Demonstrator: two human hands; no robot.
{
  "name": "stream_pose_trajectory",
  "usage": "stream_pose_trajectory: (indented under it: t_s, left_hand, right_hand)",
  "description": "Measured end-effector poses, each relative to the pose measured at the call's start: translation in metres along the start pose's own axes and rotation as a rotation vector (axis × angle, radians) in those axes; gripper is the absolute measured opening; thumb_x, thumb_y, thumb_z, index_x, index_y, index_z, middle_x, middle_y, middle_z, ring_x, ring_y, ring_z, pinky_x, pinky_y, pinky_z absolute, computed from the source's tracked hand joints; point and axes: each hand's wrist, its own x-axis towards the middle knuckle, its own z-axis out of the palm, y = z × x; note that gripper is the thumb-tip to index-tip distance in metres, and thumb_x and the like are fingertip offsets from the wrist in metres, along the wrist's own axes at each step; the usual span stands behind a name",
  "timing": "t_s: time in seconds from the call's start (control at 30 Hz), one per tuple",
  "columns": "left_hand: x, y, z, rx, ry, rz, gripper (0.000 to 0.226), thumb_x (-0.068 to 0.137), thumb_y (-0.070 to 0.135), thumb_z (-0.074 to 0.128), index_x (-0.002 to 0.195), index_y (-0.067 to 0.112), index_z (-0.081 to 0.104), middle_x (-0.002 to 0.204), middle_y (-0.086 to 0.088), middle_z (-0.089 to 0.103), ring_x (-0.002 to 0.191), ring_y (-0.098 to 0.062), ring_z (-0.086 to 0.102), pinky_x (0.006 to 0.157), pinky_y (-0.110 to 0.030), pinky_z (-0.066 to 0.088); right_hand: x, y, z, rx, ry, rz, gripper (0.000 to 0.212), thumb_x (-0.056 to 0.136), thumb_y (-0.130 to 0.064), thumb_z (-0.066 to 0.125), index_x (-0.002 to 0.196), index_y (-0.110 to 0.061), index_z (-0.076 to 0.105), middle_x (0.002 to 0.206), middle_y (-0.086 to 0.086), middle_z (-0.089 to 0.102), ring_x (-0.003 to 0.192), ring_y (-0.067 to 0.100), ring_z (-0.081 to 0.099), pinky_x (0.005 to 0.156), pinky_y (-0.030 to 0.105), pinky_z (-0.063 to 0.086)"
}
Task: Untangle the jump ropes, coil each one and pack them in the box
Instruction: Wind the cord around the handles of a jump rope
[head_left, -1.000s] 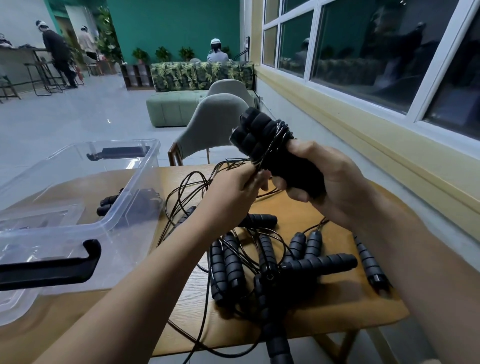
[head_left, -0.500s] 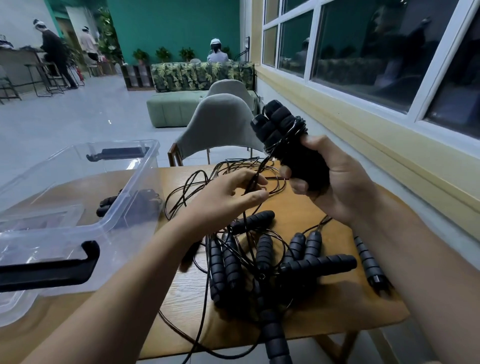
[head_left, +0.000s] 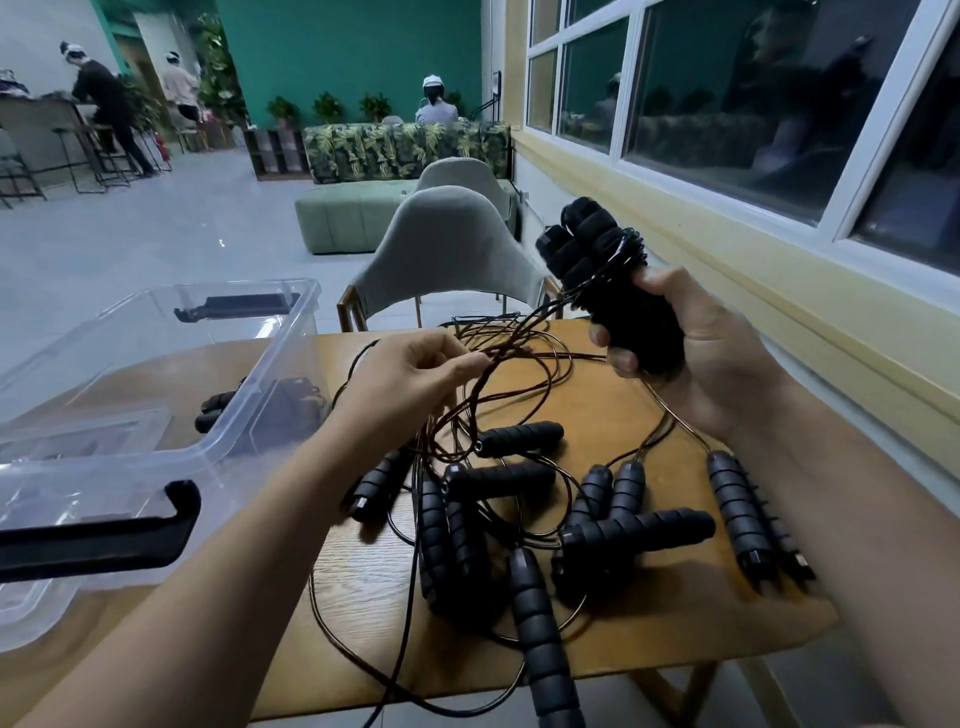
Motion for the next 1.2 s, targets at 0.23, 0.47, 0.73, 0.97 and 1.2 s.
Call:
stream_pose_trajectory:
  t_s: [0.23, 0.47, 0.73, 0.97, 1.2]
  left_hand:
    - [0.007, -0.011, -0.015, -0.153, 0.004, -0.175, 0.029, 0.095, 0.039, 0.076, 0.079, 0.015, 0.076, 0.055, -0.001, 0.052, 0.049, -0.012, 0.043, 0.049, -0.022, 0.032]
    - [0.016, -0.036, -0.021, -0.014, 0.065, -0.322, 0.034, 0.098, 0.035, 0.074, 0.075, 0.010, 0.072, 0.052, -0.003, 0.050, 0.043, -0.010, 0.041, 0.041, -0.019, 0.031]
    - [0.014, -0.073, -0.033, 0.455, 0.127, -0.463, 0.032, 0.094, 0.031, 0.065, 0.071, 0.010, 0.072, 0.054, 0.000, 0.069, 0.059, -0.022, 0.069, 0.068, -0.033, 0.060]
    - [0.012, -0.046, -0.027, 0.780, 0.144, -0.349, 0.033, 0.095, 0.052, 0.067, 0.097, 0.020, 0.058, 0.099, 0.001, 0.061, 0.093, -0.026, 0.061, 0.083, -0.046, 0.056]
    - [-0.003, 0.018, 0.017, 0.374, 0.154, 0.101, 0.038, 0.095, 0.065, 0.063, 0.082, 0.029, 0.062, 0.075, 0.011, 0.065, 0.072, -0.009, 0.063, 0.066, -0.039, 0.057]
  right_hand:
    - [0.002, -0.008, -0.009, 0.065, 0.145, -0.052, 0.048, 0.109, -0.030, 0.052, 0.145, 0.001, 0.055, 0.107, 0.017, 0.065, 0.083, 0.022, 0.064, 0.055, 0.028, 0.045]
    - [0.002, -0.009, -0.007, 0.016, 0.138, -0.077, 0.046, 0.108, -0.029, 0.051, 0.143, 0.000, 0.058, 0.107, 0.017, 0.065, 0.085, 0.023, 0.063, 0.056, 0.028, 0.043]
    - [-0.004, -0.019, -0.017, -0.040, 0.115, -0.089, 0.048, 0.110, -0.030, 0.047, 0.147, 0.000, 0.055, 0.109, 0.015, 0.063, 0.086, 0.023, 0.061, 0.056, 0.028, 0.044]
    - [-0.008, -0.016, -0.002, -0.096, -0.013, -0.017, 0.043, 0.111, -0.030, 0.046, 0.137, 0.000, 0.061, 0.105, 0.019, 0.063, 0.090, 0.033, 0.054, 0.055, 0.029, 0.045]
    - [-0.006, -0.012, 0.018, -0.116, -0.104, 0.012, 0.045, 0.111, -0.032, 0.048, 0.138, 0.001, 0.061, 0.109, 0.023, 0.062, 0.097, 0.039, 0.047, 0.059, 0.031, 0.046]
